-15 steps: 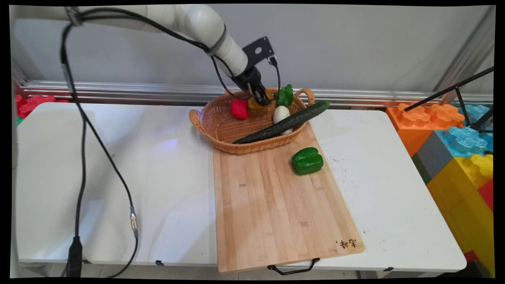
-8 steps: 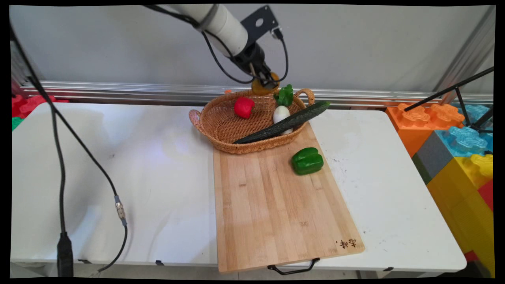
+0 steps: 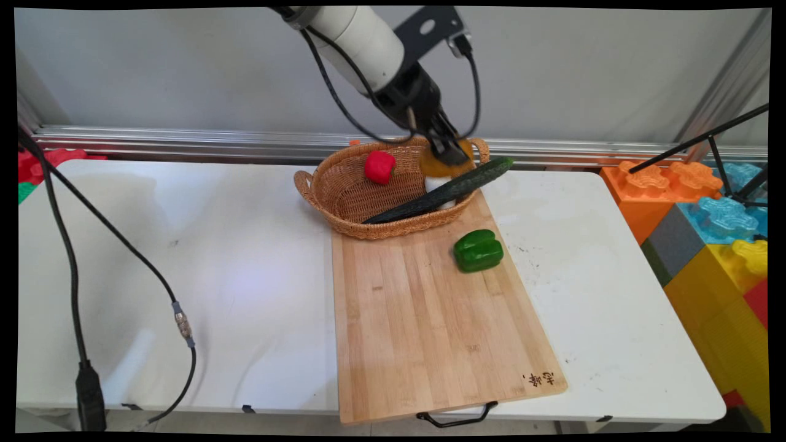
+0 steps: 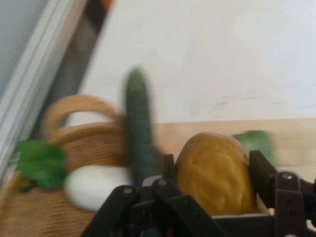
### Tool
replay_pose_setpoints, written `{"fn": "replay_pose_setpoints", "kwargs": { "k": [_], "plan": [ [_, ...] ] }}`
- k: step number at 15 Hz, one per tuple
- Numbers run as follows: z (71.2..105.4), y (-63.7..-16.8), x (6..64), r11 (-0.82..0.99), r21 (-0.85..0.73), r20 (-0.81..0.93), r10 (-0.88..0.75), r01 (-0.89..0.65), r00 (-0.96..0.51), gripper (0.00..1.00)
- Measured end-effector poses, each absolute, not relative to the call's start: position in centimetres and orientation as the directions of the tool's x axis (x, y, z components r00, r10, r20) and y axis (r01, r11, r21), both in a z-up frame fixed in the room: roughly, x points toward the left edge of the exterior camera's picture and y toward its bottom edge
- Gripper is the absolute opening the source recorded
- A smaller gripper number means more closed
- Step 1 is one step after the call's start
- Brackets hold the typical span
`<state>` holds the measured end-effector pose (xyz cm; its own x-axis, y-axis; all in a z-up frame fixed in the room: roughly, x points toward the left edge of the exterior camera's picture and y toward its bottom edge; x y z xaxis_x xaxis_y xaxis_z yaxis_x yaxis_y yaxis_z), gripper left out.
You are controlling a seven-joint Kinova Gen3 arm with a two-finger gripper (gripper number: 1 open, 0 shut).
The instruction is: Place the picked object on the cutting board
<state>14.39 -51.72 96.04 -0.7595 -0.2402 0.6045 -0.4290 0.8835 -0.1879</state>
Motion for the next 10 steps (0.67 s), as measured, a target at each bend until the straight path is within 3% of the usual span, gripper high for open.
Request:
{"fn": "replay_pose_setpoints", "kwargs": {
  "k": [5,10],
  "plan": [
    [94.9,-46.6,10.8,0.936,-0.084,0.615,-0.222,-0.343,-0.757,0.0],
    [90.8,-43.5,7.9,0.953,-0.043,0.588,-0.22,-0.301,-0.778,0.0]
  ]
}}
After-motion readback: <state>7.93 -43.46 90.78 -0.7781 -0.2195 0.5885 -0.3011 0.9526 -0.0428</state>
